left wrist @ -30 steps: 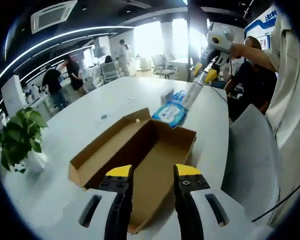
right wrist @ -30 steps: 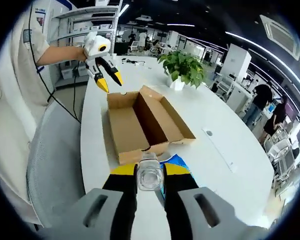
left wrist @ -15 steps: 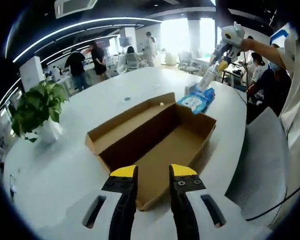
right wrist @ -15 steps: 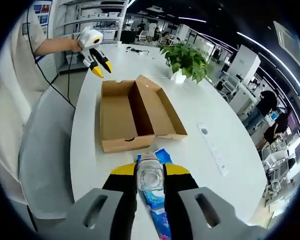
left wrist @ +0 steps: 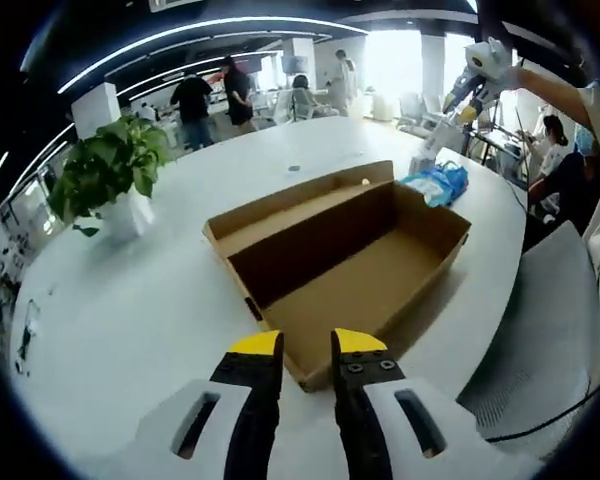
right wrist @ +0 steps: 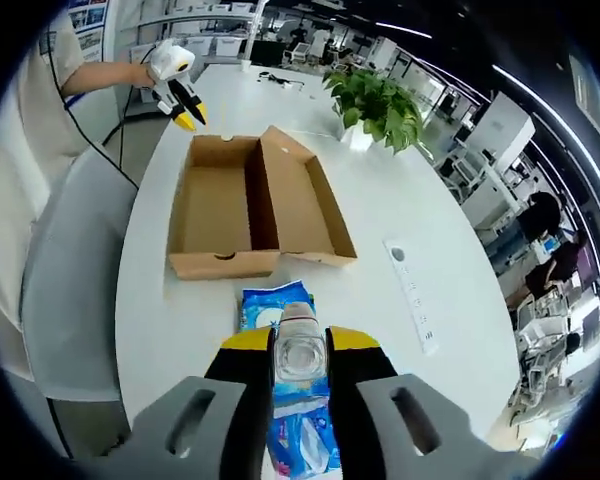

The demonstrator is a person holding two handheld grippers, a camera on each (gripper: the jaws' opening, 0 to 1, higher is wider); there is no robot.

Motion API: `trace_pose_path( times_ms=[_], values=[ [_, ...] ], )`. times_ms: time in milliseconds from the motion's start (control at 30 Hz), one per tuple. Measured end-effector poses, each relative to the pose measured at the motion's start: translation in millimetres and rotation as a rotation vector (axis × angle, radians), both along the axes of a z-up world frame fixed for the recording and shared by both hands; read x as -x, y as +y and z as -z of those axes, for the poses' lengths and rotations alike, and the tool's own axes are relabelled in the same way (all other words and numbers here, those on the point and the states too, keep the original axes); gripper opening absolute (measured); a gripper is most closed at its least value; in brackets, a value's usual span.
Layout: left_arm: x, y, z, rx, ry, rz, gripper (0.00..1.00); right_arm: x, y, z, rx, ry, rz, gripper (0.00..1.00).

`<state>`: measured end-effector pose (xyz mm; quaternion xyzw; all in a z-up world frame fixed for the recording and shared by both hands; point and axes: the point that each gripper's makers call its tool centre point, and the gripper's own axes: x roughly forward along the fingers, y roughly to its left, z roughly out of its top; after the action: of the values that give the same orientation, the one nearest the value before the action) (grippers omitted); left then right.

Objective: Operate the shoe box by opening the lid, removing the specified soft item, and placing it in the target area until the item is outside and the box remains undamaged.

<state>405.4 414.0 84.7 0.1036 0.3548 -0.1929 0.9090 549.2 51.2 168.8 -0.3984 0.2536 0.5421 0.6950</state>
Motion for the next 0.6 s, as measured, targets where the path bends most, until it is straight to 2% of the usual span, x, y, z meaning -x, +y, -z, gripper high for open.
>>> trace_pose_path(
  times_ms=[133,300,400,467,600],
  values=[
    [1.9,4.9,8.7,-0.014,0.017,-0.037,0.13,-11.9,-0.8,3.3,0.030,-0.013,-0.017,0.16],
    [3.8,12.0,19.3,0.027,0.059,-0.134,0.09,-24.5,-2.6,11.6,0.072,-0.011,-0.046,0.16],
    [3.8,19.3,24.0,0.018,0.069,-0.177,0.03,-31.3,-5.3,20.3,0.109,0.001,-0.059,0.16],
    [4.2,19.2,26.4,0.069,0.087,-0.226,0.02,-34.4,-5.6,24.8,0.124,0.006,-0.069,0.16],
    [2.6,19.2,29.8,0.093,0.097,-0.251,0.04,-42.8,-6.1,35.8,0.162,0.027,-0.084,0.16]
  ],
)
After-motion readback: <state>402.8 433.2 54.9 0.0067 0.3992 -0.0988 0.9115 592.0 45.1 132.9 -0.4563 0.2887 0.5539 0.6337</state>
